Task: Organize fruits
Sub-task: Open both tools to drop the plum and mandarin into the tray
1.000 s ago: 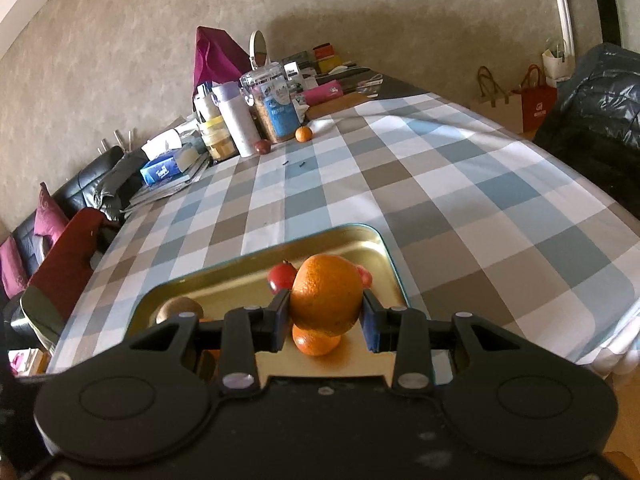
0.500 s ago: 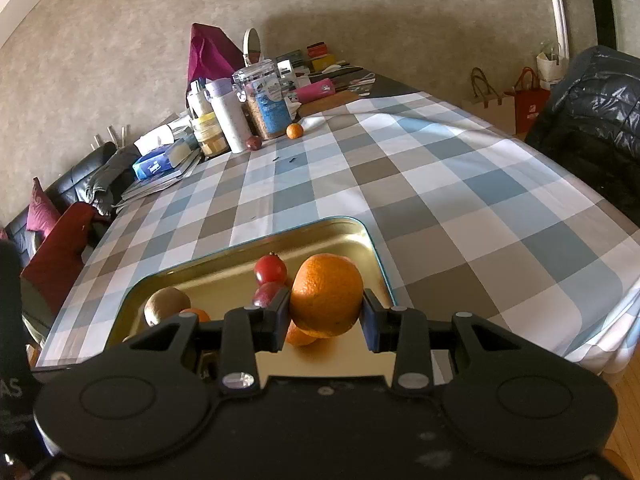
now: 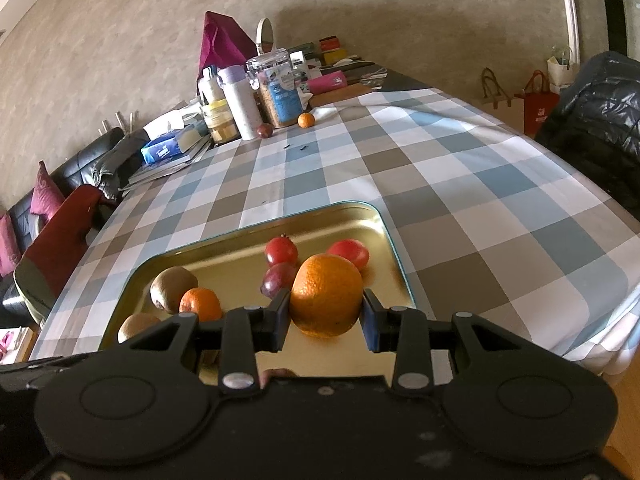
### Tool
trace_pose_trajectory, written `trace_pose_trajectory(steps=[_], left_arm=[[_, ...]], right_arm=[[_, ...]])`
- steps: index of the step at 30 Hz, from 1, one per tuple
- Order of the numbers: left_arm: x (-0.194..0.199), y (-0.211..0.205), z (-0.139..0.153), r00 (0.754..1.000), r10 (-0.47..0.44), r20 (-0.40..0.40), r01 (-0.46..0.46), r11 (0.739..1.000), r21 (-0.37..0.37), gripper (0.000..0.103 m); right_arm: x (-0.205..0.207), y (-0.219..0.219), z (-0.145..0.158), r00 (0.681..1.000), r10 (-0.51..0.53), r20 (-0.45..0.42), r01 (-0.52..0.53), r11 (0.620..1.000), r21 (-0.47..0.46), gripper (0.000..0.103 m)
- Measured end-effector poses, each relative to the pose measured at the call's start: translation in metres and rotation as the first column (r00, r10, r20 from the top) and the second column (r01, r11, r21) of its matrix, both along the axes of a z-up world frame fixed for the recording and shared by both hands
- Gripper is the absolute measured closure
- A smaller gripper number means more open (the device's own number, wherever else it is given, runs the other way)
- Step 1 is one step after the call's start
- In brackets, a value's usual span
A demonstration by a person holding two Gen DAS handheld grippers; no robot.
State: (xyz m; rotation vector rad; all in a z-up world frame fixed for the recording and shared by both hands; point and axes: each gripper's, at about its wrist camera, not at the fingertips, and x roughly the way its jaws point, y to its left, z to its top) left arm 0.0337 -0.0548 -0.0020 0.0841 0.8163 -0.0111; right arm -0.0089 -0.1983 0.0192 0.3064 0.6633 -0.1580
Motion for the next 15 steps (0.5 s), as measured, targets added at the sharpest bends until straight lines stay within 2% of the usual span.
trace_pose_trajectory(steps=[6,15], left_arm=[[-0.002,0.015,-0.002,0.998,0.055,0.001,-0.055,0.998,-0.005,0.055],[-0.003,0.018,-0.006,0.998,0.058,-0.012,-0.058,0.998,-0.007,0.055]], right_arm=[[0.000,0.007,-0.002,1.000,0.011,-0.003,-0.011,1.000,-0.011,0.066],[-0.001,0.017,-0.005,0.999,0.043,-0.024,-0.044,0.998,-0.038,0.064]])
